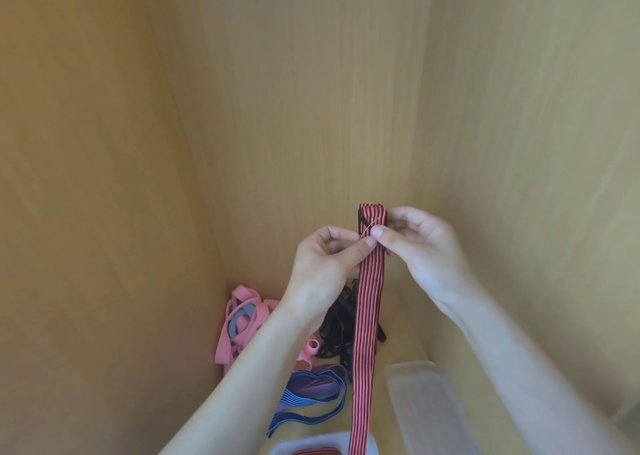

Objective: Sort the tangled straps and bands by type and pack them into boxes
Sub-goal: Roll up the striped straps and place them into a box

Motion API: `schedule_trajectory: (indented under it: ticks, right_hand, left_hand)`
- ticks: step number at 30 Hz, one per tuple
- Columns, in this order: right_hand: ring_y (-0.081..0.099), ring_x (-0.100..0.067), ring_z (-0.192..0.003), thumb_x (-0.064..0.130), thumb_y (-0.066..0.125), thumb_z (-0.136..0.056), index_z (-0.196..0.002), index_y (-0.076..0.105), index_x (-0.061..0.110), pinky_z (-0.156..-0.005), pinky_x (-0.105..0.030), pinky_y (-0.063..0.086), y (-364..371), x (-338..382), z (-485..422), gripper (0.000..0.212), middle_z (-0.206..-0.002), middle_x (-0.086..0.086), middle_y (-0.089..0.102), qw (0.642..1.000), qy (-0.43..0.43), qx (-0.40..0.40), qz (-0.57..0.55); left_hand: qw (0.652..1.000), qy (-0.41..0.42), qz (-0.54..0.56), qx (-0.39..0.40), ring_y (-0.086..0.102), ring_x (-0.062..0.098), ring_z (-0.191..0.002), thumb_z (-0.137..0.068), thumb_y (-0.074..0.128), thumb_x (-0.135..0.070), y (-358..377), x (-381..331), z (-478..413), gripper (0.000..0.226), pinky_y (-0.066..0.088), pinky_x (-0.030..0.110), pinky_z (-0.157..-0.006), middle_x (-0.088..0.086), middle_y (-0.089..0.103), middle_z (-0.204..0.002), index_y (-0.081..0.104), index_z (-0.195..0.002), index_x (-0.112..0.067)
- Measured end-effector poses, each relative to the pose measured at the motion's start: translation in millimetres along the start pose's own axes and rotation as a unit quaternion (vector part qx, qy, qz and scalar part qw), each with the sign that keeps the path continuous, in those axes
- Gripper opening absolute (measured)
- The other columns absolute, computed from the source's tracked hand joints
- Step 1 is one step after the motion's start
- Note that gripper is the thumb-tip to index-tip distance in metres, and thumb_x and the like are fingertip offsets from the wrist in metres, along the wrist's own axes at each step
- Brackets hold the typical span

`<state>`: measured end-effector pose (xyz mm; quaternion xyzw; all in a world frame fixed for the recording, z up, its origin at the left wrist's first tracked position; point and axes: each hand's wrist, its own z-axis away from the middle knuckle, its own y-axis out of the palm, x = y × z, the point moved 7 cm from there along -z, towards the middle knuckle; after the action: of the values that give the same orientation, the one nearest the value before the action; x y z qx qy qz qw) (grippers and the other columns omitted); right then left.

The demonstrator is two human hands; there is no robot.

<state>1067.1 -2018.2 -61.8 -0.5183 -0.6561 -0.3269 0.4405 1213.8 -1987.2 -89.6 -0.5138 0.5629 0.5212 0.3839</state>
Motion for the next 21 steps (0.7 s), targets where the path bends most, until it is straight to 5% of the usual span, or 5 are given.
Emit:
schedule_trajectory:
  ticks: [3,8,16,21]
  right_hand:
    - [0.07,-0.01,-0.085,0.015,0.072,-0.091,-0.1,0.075,0.017,-0.076,-0.018,0.053,-1,8,-2,0.01,-0.095,-0.003,0.076,1.0,-0.012,-0.002,0.001]
    - [0.069,-0.011,-0.081,0.023,0.073,-0.09,-0.099,0.075,0.019,-0.075,-0.022,0.054,-1,14,-4,0.01,-0.093,-0.004,0.076,1.0,-0.013,-0.009,0.001]
    - [0.067,-0.007,-0.074,0.029,0.073,-0.09,-0.097,0.074,0.014,-0.057,-0.018,0.05,-4,16,-2,0.016,-0.087,-0.002,0.076,0.999,-0.013,-0.049,-0.013]
    - [0.067,-0.012,-0.078,0.016,0.073,-0.091,-0.097,0.072,0.013,-0.066,-0.025,0.057,-6,19,-2,0.007,-0.092,-0.012,0.073,0.998,-0.025,-0.056,0.004]
  left_hand:
    - [0.998,-0.015,0.026,0.053,0.07,0.029,-0.094,-0.09,0.072,-0.02,5,3,2,0.037,0.055,0.047,-0.092,0.021,0.073,-0.108,0.062,-0.12,-0.001]
    - [0.985,-0.026,0.0,0.17,0.071,0.024,-0.096,-0.101,0.052,-0.036,18,6,9,0.046,0.056,0.031,-0.085,0.019,0.074,-0.108,0.068,-0.115,0.005]
    - [0.986,-0.004,-0.028,0.167,0.067,0.015,-0.082,-0.101,0.057,-0.029,19,4,11,0.034,0.05,0.02,-0.07,0.015,0.076,-0.105,0.072,-0.107,0.0]
    - [0.993,0.006,-0.055,0.101,0.065,0.022,-0.083,-0.104,0.053,-0.022,20,-1,12,0.028,0.056,0.03,-0.076,0.013,0.077,-0.096,0.072,-0.103,-0.001]
